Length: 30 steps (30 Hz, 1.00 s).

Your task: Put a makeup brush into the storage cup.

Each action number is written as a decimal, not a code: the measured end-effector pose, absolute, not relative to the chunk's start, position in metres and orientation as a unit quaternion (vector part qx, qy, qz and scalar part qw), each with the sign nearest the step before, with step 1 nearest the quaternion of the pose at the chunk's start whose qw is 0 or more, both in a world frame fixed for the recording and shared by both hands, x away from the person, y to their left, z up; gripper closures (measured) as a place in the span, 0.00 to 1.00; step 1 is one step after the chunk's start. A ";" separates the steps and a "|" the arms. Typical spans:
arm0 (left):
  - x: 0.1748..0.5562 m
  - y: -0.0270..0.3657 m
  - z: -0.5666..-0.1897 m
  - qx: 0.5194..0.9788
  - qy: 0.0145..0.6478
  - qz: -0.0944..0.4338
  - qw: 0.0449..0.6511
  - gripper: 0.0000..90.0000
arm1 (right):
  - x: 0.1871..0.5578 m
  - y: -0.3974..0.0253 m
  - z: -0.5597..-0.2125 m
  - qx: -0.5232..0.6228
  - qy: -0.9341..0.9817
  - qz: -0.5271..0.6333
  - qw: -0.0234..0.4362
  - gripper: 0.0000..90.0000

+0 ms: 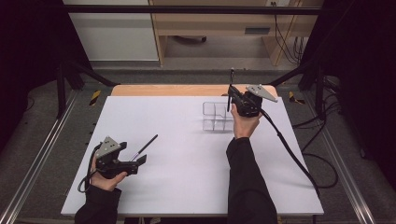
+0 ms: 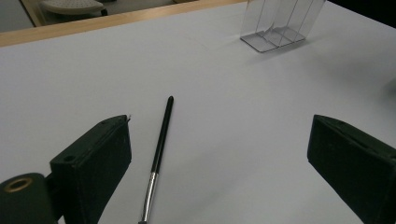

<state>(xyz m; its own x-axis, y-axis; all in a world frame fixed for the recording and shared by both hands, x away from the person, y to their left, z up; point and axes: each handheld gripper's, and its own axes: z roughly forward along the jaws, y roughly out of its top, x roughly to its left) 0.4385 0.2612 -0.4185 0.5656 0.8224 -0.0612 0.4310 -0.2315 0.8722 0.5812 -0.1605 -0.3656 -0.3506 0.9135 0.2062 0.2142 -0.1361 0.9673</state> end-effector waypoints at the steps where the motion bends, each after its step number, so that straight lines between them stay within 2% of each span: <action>1: 0.438 0.261 -0.418 0.755 0.415 0.212 0.461 0.06 | 0.582 -0.160 -0.367 0.484 0.584 0.578 0.301 0.94; 30: 0.438 0.261 -0.419 0.756 0.414 0.212 0.460 0.06 | 0.602 -0.147 -0.389 0.493 0.593 0.565 0.292 0.94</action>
<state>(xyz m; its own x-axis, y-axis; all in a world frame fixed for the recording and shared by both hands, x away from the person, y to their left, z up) 0.4384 0.2613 -0.4188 0.5676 0.8211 -0.0603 0.4304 -0.2335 0.8719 0.6017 -0.1469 -0.3891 -0.3419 0.9156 0.2115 0.2541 -0.1266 0.9589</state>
